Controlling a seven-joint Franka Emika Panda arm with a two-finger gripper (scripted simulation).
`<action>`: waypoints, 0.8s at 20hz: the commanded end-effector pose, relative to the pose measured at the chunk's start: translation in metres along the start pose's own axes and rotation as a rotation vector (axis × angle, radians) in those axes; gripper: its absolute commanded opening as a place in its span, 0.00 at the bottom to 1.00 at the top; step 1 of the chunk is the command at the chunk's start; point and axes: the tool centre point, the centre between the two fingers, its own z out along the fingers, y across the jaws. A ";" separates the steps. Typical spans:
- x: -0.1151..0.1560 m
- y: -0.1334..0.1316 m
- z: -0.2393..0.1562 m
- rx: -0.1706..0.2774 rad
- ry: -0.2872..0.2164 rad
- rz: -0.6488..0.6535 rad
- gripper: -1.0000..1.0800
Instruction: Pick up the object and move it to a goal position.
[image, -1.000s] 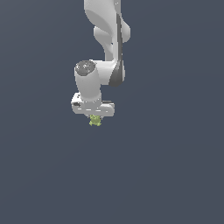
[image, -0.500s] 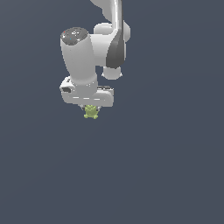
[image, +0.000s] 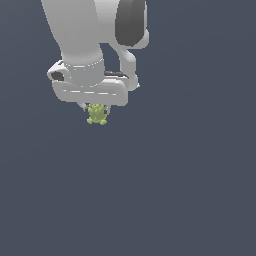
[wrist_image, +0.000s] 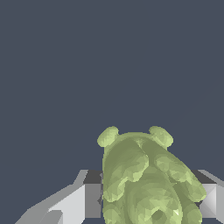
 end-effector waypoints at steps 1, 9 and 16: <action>0.006 0.001 -0.023 0.000 -0.001 0.000 0.00; 0.023 0.001 -0.081 0.000 -0.001 -0.001 0.00; 0.034 0.002 -0.111 0.000 -0.001 -0.001 0.00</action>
